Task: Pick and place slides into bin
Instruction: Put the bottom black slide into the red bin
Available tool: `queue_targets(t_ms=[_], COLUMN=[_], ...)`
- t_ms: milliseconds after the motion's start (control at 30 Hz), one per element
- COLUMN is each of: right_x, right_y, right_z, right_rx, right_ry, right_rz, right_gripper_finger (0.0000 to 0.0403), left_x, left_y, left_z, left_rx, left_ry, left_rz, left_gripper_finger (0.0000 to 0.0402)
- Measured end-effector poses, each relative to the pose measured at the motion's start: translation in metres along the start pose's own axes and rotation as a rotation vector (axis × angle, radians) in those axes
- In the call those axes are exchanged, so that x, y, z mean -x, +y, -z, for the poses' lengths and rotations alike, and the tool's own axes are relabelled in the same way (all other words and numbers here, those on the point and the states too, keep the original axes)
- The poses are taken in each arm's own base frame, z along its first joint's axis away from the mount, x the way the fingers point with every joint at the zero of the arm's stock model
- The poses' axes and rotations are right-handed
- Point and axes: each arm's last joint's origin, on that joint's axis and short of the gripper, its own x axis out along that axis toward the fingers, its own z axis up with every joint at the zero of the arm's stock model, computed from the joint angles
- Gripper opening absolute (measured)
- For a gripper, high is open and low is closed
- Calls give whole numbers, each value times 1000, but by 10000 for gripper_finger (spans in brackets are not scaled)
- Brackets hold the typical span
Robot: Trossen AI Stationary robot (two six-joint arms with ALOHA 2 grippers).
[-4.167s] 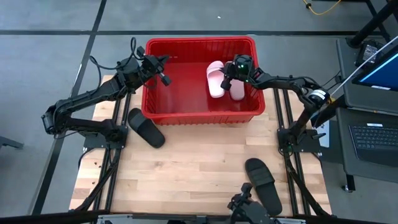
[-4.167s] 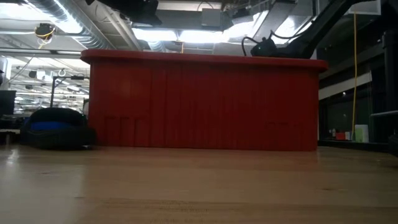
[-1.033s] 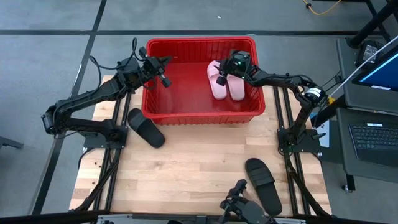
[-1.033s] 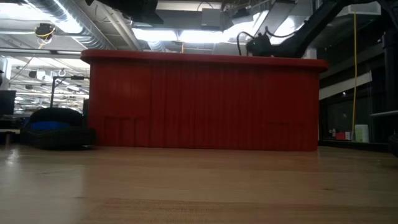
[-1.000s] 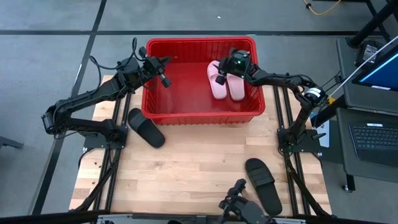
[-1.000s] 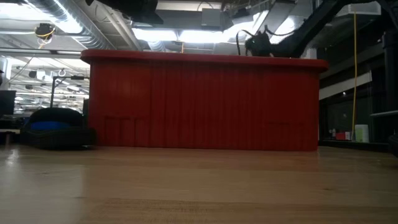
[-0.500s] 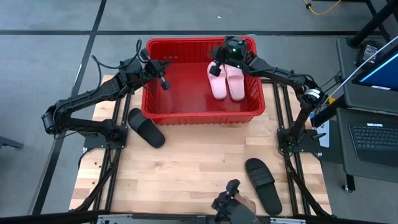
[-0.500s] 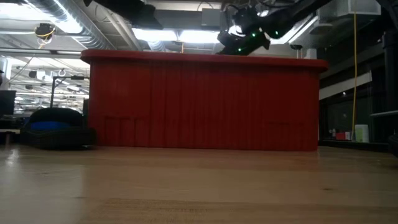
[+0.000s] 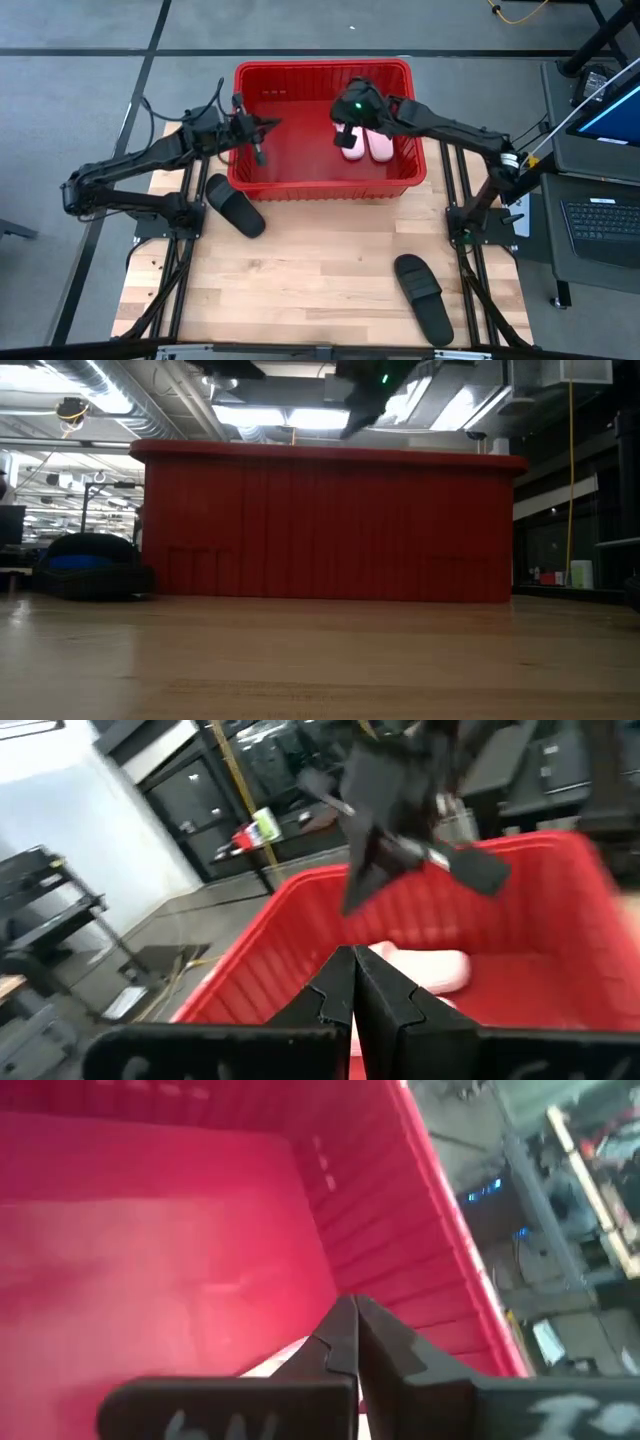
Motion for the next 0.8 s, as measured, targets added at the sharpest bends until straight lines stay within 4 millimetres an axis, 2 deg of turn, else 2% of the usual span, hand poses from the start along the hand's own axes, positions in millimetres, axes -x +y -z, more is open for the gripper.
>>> queue_targets(t_ms=[167,367,467,633,800], right_x=[54,108,128,149,168], right_y=[11,25,42,76,105], right_z=[-9,11,24,50,74], right_rx=[5,-52,-53,12,24], right_ry=[-74,-109,-148,-209,-190], right_rz=[-45,-111,-139,-223,-335], right_gripper_finger=[2,1,1,1,1], left_x=[27,50,56,63,64], left_y=[-18,-41,-53,-74,-85], left_z=[-8,-20,-22,-15,-15], left_rx=[-20,-47,-65,-146,-89], left_ry=[45,-4,-9,41,70], left_rz=[8,101,182,377,430], left_gripper_finger=[1,1,1,1,1])
